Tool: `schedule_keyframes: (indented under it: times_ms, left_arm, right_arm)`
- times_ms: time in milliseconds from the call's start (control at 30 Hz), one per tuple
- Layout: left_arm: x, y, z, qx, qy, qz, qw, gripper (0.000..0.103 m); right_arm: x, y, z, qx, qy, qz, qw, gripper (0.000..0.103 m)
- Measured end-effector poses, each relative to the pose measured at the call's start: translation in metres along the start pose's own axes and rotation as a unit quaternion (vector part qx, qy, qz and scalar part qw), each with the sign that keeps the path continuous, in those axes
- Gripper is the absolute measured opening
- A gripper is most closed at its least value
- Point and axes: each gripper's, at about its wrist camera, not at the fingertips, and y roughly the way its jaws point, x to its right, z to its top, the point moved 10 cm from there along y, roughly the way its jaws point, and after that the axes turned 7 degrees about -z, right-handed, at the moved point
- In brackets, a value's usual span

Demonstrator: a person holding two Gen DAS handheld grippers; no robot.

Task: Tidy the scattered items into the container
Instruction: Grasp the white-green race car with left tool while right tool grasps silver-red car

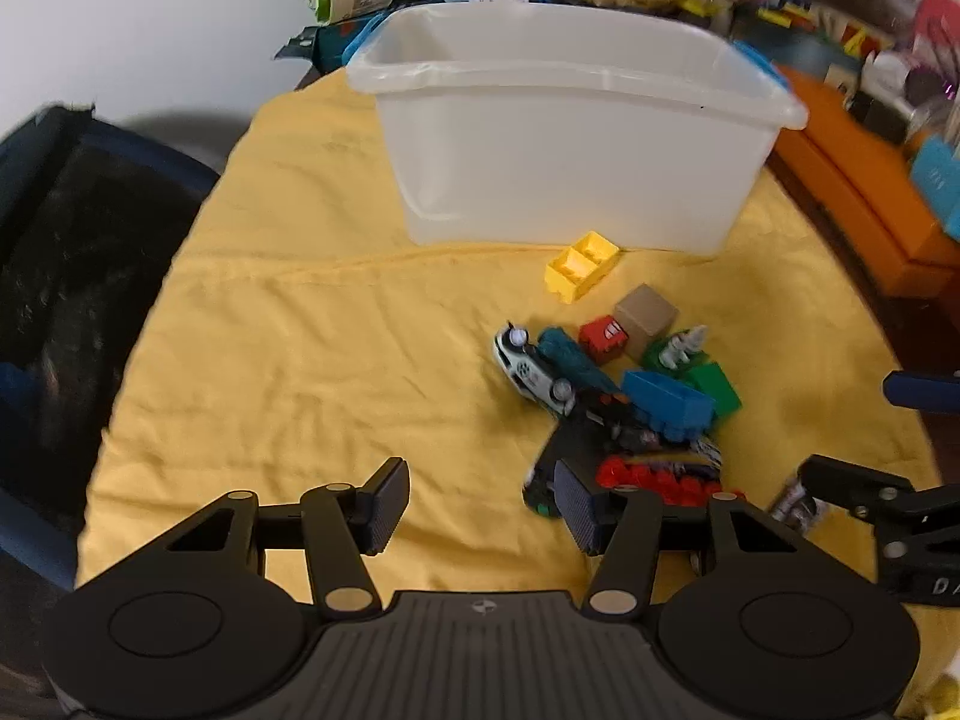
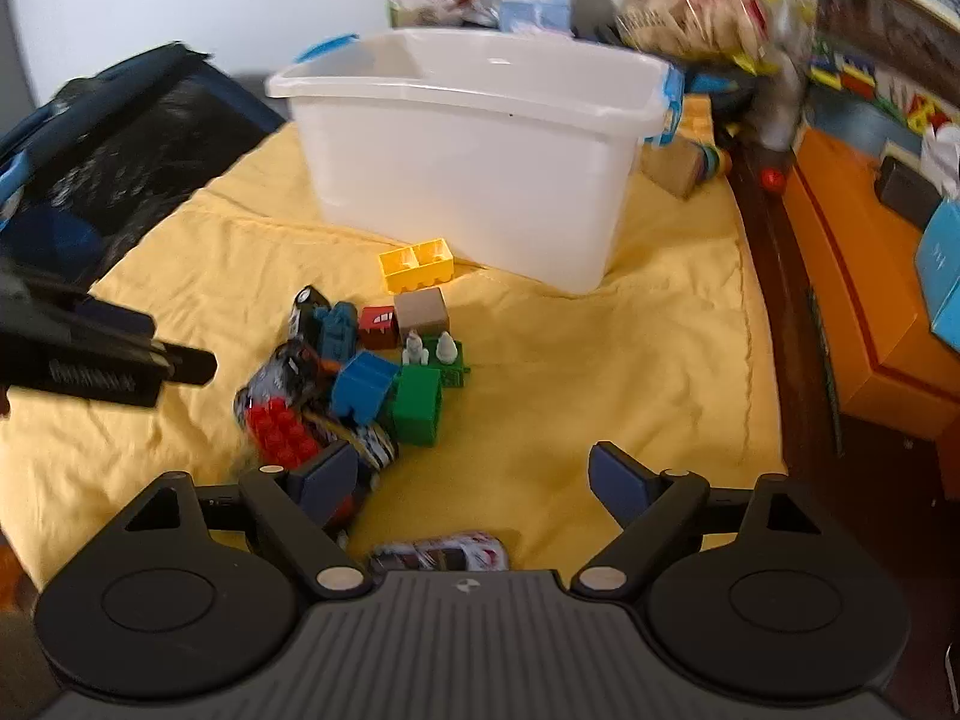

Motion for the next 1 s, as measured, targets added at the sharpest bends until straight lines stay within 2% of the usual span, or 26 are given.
schedule_keyframes:
  times_ms: [33, 100, 133, 200, 267, 367, 467, 567, 600, 700, 767, 800, 833, 867, 900, 1000]
  left_arm:
    - [-0.002, -0.002, -0.006, -0.003, 0.008, 0.01, 0.9999, 0.05]
    - [-0.003, -0.004, -0.016, -0.004, 0.026, 0.029, 0.9992, 0.005]
    - [-0.002, -0.004, -0.021, -0.01, 0.029, 0.029, 0.9991, 0.005]
    - [0.004, -0.001, -0.029, -0.029, 0.026, 0.006, 0.9992, 0.005]
    - [0.017, -0.002, -0.03, -0.027, 0.043, -0.005, 0.9987, 0.004]
    - [0.04, -0.002, -0.032, -0.024, 0.075, -0.02, 0.9967, 0.002]
    - [0.048, 0.007, -0.039, -0.044, 0.067, -0.033, 0.9963, 0.002]
    - [0.051, 0.017, -0.045, -0.053, 0.05, -0.044, 0.9964, 0.002]
    - [0.052, 0.02, -0.046, -0.055, 0.043, -0.051, 0.9963, 0.003]
    - [0.058, 0.029, -0.047, -0.066, 0.023, -0.078, 0.9945, 0.004]
    - [0.062, 0.024, -0.044, -0.055, 0.026, -0.072, 0.9956, 0.005]
    - [0.063, 0.018, -0.042, -0.047, 0.029, -0.067, 0.9962, 0.005]
    - [0.065, 0.011, -0.041, -0.041, 0.033, -0.066, 0.9964, 0.005]
    - [0.068, 0.005, -0.039, -0.036, 0.04, -0.07, 0.9961, 0.005]
    - [0.074, -0.004, -0.039, -0.03, 0.05, -0.084, 0.9947, 0.005]
    - [0.097, -0.016, -0.04, -0.023, 0.079, -0.131, 0.988, 0.007]
  right_arm:
    - [0.001, -0.002, -0.006, -0.003, -0.007, 0.011, 1.0, 0.076]
    - [0.004, -0.006, -0.015, -0.011, -0.01, 0.029, 0.999, 0.054]
    - [0.003, -0.007, -0.018, -0.015, -0.018, 0.033, 0.999, 0.051]
    - [0.0, -0.006, -0.024, -0.023, -0.053, 0.035, 0.998, 0.046]
    - [-0.005, -0.004, -0.028, -0.027, -0.092, 0.031, 0.995, 0.042]
    - [-0.013, -0.002, -0.033, -0.027, -0.139, 0.049, 0.989, 0.041]
    - [-0.024, 0.001, -0.042, -0.033, -0.2, 0.061, 0.977, 0.041]
    - [-0.027, 0.005, -0.048, -0.026, -0.261, 0.06, 0.963, 0.043]
    - [-0.028, 0.006, -0.048, -0.018, -0.282, 0.06, 0.957, 0.049]
    - [-0.035, 0.011, -0.05, -0.002, -0.34, 0.082, 0.937, 0.055]
    - [-0.042, 0.017, -0.055, -0.007, -0.379, 0.094, 0.921, 0.055]
    - [-0.046, 0.02, -0.056, -0.005, -0.387, 0.099, 0.917, 0.053]
    - [-0.048, 0.023, -0.056, -0.006, -0.383, 0.101, 0.918, 0.049]
    - [-0.048, 0.027, -0.053, -0.007, -0.367, 0.097, 0.925, 0.044]
    - [-0.045, 0.029, -0.049, -0.009, -0.348, 0.089, 0.933, 0.035]
    - [-0.025, 0.035, -0.037, -0.038, -0.255, 0.055, 0.964, 0.024]
